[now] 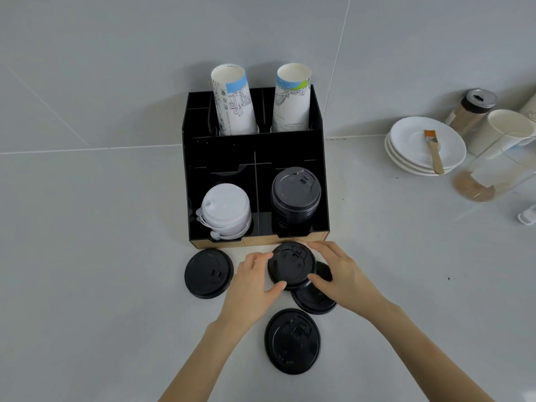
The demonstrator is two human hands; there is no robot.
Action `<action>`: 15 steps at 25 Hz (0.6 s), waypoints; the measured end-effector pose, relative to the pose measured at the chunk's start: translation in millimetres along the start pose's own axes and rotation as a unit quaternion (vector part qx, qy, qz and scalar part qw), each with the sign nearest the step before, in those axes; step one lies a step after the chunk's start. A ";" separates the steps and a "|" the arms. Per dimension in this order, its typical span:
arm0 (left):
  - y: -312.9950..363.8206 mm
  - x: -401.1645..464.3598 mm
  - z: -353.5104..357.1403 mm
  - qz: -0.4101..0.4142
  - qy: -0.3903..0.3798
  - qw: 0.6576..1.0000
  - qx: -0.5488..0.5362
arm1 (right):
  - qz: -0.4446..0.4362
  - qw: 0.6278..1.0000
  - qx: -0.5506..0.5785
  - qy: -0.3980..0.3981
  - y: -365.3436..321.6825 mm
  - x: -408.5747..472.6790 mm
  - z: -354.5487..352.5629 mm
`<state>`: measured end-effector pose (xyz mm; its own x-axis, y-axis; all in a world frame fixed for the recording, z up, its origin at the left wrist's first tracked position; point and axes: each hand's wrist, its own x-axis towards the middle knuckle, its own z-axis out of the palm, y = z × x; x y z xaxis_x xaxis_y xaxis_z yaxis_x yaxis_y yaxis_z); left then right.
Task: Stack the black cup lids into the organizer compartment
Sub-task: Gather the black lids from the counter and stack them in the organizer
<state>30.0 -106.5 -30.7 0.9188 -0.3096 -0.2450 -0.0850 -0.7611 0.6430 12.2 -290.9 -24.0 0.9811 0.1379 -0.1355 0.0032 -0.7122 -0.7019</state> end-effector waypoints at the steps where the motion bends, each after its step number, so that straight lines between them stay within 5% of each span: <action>1: -0.7 0.0 2.6 -0.004 -0.008 1.000 0.002 | 0.005 1.000 -0.003 -0.006 2.1 -0.4 3.0; 15: -2.2 -3.5 7.8 0.008 0.008 1.000 -0.011 | 0.013 1.000 0.007 0.007 -8.9 -7.4 8.3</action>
<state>24.0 -108.2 -37.0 0.9237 -0.3119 -0.2227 -0.0915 -0.7437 0.6622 3.3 -279.9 -22.5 0.9834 0.1102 -0.1442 -0.0249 -0.7051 -0.7087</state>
